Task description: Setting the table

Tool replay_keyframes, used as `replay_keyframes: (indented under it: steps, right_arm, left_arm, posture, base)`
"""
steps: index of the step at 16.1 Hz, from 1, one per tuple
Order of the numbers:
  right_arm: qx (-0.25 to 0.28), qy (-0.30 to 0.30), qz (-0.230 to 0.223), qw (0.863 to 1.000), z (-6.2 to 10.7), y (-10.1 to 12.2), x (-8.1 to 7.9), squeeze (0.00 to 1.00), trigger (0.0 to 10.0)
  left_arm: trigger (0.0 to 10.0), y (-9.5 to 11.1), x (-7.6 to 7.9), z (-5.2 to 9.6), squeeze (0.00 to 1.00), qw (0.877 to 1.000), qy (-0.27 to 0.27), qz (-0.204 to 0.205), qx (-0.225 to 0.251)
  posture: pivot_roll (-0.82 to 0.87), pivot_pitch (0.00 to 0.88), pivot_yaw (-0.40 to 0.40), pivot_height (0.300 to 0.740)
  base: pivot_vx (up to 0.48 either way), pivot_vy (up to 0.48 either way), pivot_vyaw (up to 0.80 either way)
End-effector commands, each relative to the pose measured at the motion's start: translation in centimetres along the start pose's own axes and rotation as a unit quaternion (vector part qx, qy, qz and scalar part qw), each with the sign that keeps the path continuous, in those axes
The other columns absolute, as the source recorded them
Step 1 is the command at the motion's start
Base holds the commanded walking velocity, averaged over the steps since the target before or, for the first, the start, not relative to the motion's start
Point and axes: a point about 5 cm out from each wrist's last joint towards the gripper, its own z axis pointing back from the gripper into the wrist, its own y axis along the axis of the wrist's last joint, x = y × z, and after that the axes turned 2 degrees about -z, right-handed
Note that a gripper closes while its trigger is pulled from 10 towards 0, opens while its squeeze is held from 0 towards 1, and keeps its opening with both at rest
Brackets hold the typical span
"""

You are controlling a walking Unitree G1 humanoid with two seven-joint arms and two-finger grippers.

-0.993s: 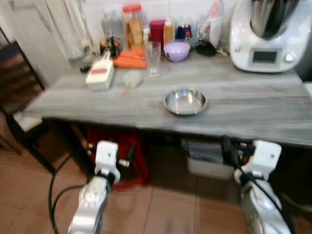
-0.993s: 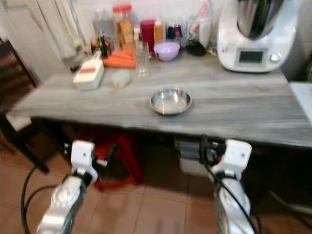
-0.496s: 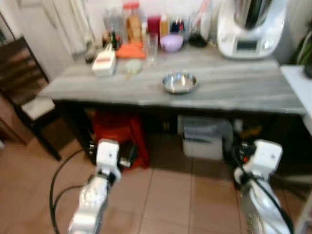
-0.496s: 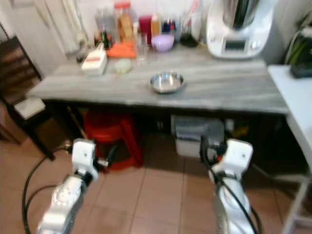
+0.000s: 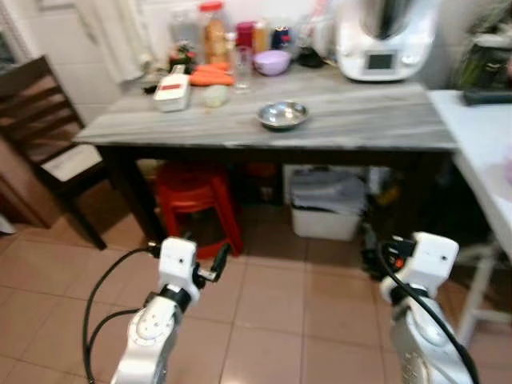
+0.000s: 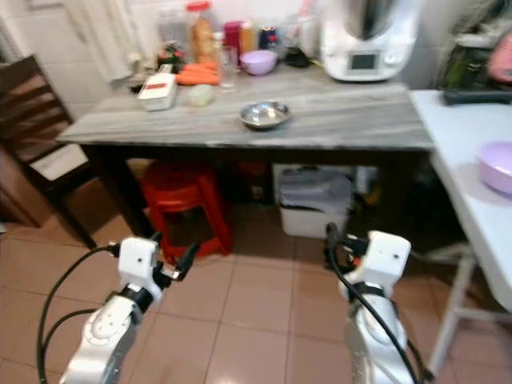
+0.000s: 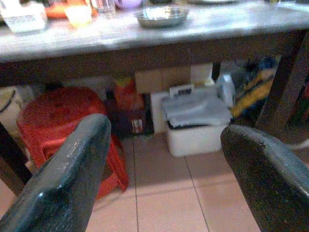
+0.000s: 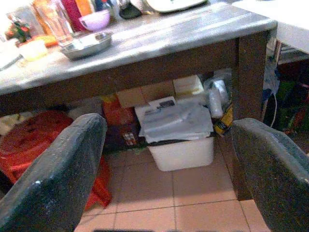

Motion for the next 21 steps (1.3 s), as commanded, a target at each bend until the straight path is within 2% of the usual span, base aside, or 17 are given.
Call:
replay_keyframes:
  steps: [1, 4, 7, 21]
  right_arm:
    - [0.007, 0.011, 0.001, 1.000, -0.23, 0.50, -0.43, 0.00, 10.0]
    - [0.007, 0.013, 0.003, 1.000, -0.28, 0.46, -0.53, 0.00, 10.0]
    - [0.006, 0.015, 0.003, 1.000, -0.37, 0.45, -0.59, 0.00, 10.0]
    - [0.005, 0.019, -0.001, 1.000, -0.41, 0.29, -1.01, 0.00, 10.0]
  left_arm:
    - [10.0, 0.73, -0.40, -0.15, 0.00, 1.000, 0.001, 0.000, 0.014]
    - [10.0, 0.89, -0.32, -0.26, 0.00, 1.000, -0.004, 0.000, 0.017]
    - [10.0, 0.93, -0.21, -0.28, 0.00, 1.000, -0.012, 0.008, 0.019]
    - [10.0, 0.69, 0.09, -0.15, 0.00, 1.000, -0.022, 0.009, 0.014]
  posture:
    - [-0.05, 0.000, 0.111, 0.740]
    - [-0.05, 0.000, 0.112, 0.740]
    - [-0.06, 0.000, 0.112, 0.740]
    - [-0.05, 0.000, 0.116, 0.740]
  base:
    - [0.000, 0.000, 0.00]
    - [0.000, 0.000, 0.00]
    - [0.000, -0.313, 0.00]
    - [0.000, -0.400, 0.00]
